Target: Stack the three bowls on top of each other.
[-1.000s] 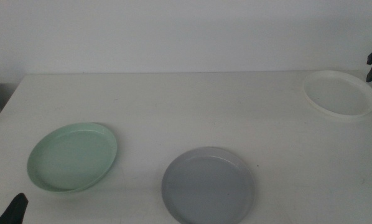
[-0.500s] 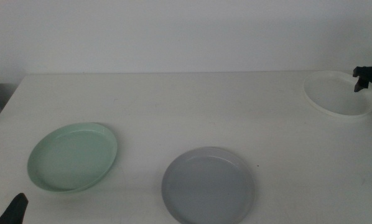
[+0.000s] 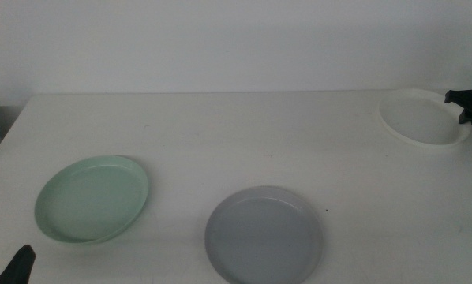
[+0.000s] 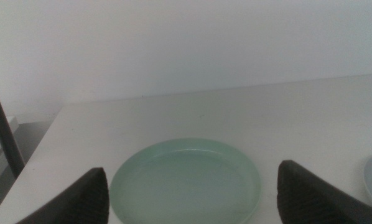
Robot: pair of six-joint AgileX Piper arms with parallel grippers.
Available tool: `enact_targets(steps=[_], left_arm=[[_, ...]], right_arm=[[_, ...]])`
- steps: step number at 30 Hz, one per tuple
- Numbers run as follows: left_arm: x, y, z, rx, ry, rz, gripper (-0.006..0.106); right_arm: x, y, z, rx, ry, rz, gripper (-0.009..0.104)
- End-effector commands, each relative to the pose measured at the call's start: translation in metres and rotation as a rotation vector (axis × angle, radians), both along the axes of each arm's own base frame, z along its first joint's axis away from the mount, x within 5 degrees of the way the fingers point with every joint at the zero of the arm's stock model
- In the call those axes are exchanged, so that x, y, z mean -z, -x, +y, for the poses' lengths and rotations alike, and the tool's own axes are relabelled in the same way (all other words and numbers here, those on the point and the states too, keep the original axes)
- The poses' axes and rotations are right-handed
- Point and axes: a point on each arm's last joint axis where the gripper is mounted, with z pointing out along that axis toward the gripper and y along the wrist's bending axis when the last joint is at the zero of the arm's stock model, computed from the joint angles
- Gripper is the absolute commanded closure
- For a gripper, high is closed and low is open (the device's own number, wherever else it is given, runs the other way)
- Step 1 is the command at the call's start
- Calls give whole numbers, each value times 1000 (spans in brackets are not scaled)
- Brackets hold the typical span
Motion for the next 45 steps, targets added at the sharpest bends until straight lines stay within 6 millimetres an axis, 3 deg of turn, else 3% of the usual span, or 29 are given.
enact_targets(steps=[1, 6, 7, 9, 13, 15, 20, 25, 34, 40, 45], left_arm=[[-10, 1, 1, -5, 30, -97, 9], [-10, 1, 1, -5, 30, -97, 9], [-10, 1, 1, -5, 30, -97, 9], [-10, 1, 1, -5, 30, -97, 9], [-10, 1, 1, -5, 30, -97, 9], [-10, 1, 1, -5, 30, -97, 9], [-10, 1, 1, -5, 30, -97, 9], [-10, 1, 1, -5, 30, -97, 9], [-10, 1, 1, -5, 30, -97, 9], [-10, 1, 1, -5, 30, -97, 9], [-10, 1, 1, -5, 30, -97, 9]], right_arm=[[-57, -1, -2, -7, 58, -134, 96], [-76, 18, 14, -58, 42, -125, 96], [-88, 24, 20, -70, 45, -166, 96], [-106, 45, 33, -72, 28, -231, 96], [-122, 92, 69, -104, -10, -277, 96], [-132, 118, 101, -164, -15, -302, 96], [-126, 170, 176, -287, -89, -293, 96], [-102, 205, 238, -429, -149, -210, 96], [-78, 231, 307, -573, -194, -189, 96], [-58, 230, 316, -568, -196, -126, 96], [-56, 229, 316, -570, -193, -124, 96]])
